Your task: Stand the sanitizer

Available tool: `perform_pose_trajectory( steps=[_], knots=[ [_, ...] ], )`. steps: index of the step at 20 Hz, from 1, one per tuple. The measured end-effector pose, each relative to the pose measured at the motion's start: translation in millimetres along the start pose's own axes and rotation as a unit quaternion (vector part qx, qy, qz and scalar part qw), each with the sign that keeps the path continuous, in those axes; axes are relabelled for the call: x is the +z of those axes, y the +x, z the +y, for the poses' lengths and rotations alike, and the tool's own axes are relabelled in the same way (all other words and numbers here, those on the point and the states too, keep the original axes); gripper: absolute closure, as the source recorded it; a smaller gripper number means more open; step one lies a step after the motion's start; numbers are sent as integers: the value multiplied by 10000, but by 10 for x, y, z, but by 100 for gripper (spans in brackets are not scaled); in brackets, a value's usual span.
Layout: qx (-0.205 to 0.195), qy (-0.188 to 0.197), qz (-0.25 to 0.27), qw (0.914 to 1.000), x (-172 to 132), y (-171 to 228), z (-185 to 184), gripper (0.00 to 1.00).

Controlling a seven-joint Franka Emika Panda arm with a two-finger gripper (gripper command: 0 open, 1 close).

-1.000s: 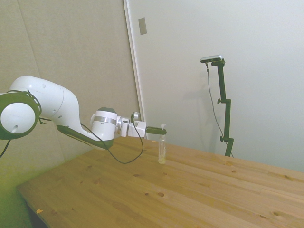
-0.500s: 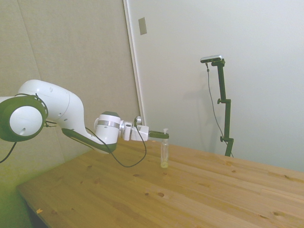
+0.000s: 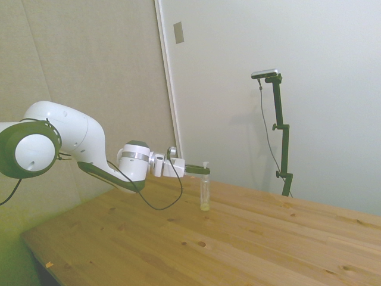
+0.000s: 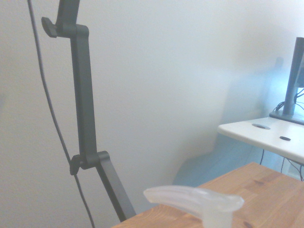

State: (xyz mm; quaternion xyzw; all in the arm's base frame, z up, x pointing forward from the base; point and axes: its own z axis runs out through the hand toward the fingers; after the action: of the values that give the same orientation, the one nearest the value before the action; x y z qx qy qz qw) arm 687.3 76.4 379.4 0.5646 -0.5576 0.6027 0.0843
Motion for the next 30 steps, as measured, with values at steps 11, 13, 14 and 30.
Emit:
perform_pose_trajectory(
  steps=[11, 13, 14, 30],
  knots=[
    [91, 123, -164, 9997, -126, 106, -80, 0],
    [122, 120, -243, 9996, -116, 193, -51, 0],
    [131, 120, -293, 9994, -108, 232, -30, 0],
    [-239, -95, -3084, 9509, -558, 711, 677, 0]
  ],
)
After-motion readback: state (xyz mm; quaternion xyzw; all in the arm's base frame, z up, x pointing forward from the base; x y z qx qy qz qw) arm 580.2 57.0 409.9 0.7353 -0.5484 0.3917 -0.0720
